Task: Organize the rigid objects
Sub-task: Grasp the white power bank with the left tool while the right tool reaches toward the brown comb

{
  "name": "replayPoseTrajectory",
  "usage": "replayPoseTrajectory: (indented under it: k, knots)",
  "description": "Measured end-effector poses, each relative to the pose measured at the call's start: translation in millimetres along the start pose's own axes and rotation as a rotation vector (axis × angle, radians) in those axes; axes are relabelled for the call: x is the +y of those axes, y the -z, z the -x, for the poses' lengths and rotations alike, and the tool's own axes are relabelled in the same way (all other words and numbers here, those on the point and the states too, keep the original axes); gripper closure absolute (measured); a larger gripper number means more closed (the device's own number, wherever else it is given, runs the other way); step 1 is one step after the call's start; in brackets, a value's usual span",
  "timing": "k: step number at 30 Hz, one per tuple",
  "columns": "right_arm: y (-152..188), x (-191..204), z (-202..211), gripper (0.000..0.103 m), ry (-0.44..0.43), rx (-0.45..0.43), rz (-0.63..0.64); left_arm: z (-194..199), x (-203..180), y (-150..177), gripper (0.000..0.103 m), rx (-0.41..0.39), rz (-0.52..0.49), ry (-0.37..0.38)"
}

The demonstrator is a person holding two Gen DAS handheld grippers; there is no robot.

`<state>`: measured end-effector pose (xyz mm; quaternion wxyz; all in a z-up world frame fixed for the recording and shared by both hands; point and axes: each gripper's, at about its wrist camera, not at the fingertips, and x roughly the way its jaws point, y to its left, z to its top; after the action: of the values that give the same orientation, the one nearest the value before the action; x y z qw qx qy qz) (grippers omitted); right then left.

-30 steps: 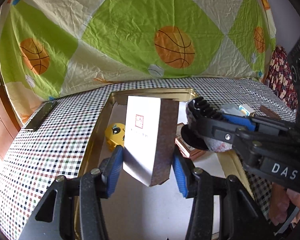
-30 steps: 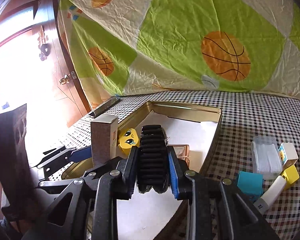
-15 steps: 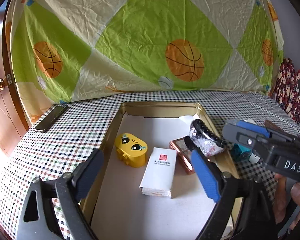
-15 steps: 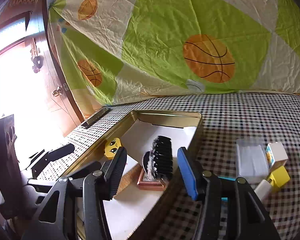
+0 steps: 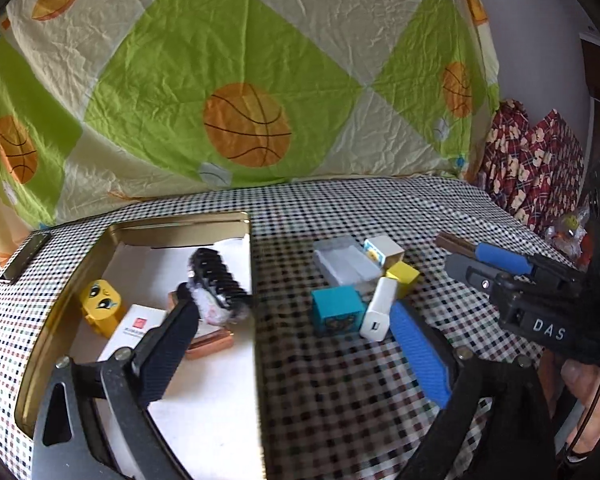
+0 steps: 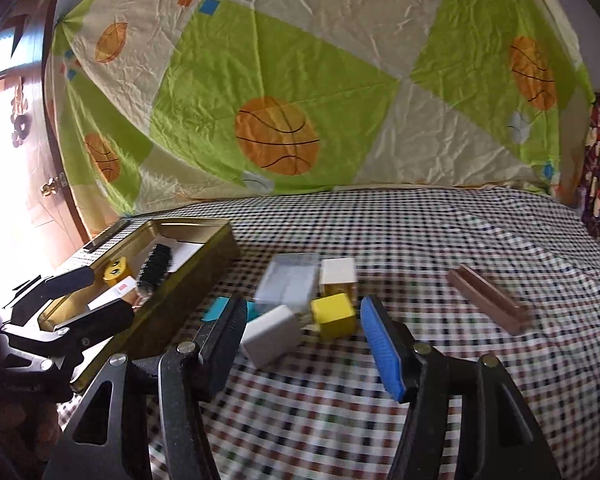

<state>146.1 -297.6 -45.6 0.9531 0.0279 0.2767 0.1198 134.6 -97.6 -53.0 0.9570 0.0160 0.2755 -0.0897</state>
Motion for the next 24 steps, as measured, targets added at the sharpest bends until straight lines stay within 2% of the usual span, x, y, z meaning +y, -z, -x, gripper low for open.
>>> replayPoseTrajectory:
  k: [7, 9, 12, 16, 18, 22, 24]
  knots:
    - [-4.0, -51.9, 6.5, 0.041, 0.089, -0.009, -0.074, -32.0, -35.3, -2.8, 0.007, 0.056, -0.039, 0.006]
    - [-2.5, -62.6, 5.8, 0.041, 0.097, -0.004, -0.095, -41.3, -38.2, -0.9, 0.021, 0.089, -0.044, 0.0]
    - [-1.3, -71.6, 2.1, 0.041, 0.101, 0.012, -0.125, -49.0, -41.2, 2.7, 0.026, 0.122, -0.027, 0.035]
    - [-2.7, -76.7, -1.4, 0.041, 0.119, 0.026, -0.142, -55.1, -57.9, 5.8, 0.037, 0.137, -0.08, 0.068]
    - [-4.1, -79.0, -4.5, 0.041, 0.129, 0.037, -0.142, -65.9, -65.1, 4.9, 0.052, 0.181, -0.102, 0.098]
    - [-6.6, -87.4, -11.1, 0.041, 0.175, 0.063, -0.145, -72.4, -75.0, -0.5, 0.06, 0.178, -0.138, 0.104]
    - [-8.0, -94.5, -14.9, 0.041, 0.199, 0.078, -0.15, -74.9, -78.4, -0.6, 0.075, 0.186, -0.148, 0.106]
